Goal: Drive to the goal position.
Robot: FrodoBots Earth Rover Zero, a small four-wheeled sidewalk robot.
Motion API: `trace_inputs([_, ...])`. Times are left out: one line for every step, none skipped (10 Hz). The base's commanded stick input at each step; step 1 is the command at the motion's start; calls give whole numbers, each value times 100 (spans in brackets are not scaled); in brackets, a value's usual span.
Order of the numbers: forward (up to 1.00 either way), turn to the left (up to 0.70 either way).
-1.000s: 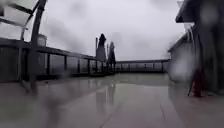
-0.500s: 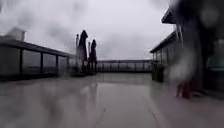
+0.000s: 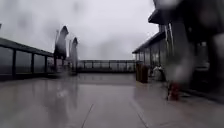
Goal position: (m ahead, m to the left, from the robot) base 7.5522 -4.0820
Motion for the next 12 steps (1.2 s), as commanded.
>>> trace_inputs([70,27])
trace_inputs([70,27])
trace_inputs([70,27])
trace_inputs([70,27])
trace_inputs([70,27])
trace_inputs([70,27])
trace_inputs([70,27])
trace_inputs([70,16])
trace_inputs([70,0])
trace_inputs([70,0])
trace_inputs([70,0])
trace_inputs([70,0])
